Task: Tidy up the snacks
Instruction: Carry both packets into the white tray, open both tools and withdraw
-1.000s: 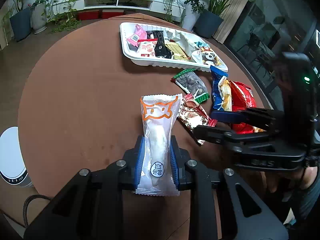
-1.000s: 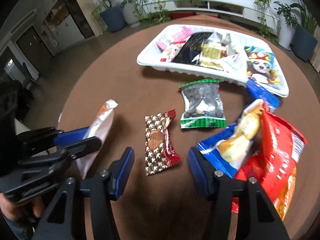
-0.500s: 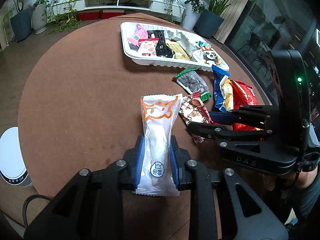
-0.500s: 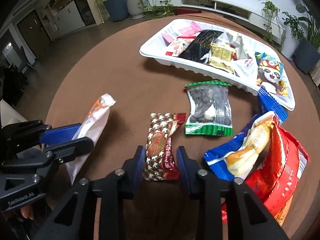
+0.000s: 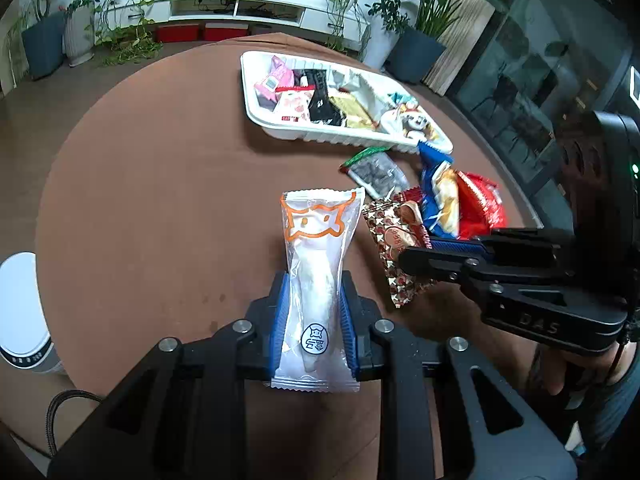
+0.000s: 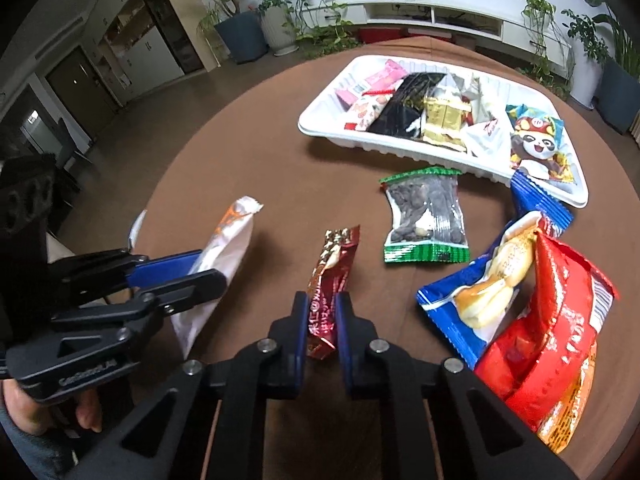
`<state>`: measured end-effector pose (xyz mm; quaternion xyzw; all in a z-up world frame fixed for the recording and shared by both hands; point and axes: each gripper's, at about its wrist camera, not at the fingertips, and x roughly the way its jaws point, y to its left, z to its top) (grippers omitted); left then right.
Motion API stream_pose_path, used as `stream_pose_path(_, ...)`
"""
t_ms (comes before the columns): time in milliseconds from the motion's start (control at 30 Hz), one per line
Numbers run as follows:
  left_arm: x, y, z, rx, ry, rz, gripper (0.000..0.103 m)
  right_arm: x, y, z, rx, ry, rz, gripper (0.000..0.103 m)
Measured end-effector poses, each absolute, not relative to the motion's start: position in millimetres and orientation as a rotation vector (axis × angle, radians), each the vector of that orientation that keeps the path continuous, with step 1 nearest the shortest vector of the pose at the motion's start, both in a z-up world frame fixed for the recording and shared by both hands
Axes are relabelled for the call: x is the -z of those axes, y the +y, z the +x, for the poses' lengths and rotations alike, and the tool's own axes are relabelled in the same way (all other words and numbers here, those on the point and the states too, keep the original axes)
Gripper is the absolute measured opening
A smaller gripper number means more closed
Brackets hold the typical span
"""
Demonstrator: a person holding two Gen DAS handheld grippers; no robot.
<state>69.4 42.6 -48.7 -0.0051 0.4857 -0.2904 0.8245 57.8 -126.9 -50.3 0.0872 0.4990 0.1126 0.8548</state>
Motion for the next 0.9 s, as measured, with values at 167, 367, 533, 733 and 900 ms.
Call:
stream_pose_path(167, 33.9, 36.5, 79.6, 0.659, 1.012, -0.051, 0.022, 19.4, -147.5, 50.5, -0.253, 0.978, 0.257, 0.015)
stream_pose_path(367, 6.0, 13.1, 118.1, 0.697, 0.966, -0.057, 0.022, -11.1, -205.7, 60.7, -0.175, 0.905, 0.316, 0.015)
stream_pose_path(533, -6.8, -8.0, 166.0, 0.696, 0.952, -0.071, 0.022, -27.3, -256.1, 92.9, -0.101, 0.88, 0.315, 0.015)
stream_pose_path(733, -9.3, -34.2, 226.5, 0.648, 0.95, -0.044, 0.022, -16.7, -282.1, 158.4, -0.062, 0.943, 0.248, 0.015)
stream_pose_path(900, 8.1, -47.1, 262.1, 0.618, 0.989, -0.062, 0.022, 3.5, -289.6, 196.5, -0.06, 1.01, 0.21, 0.015)
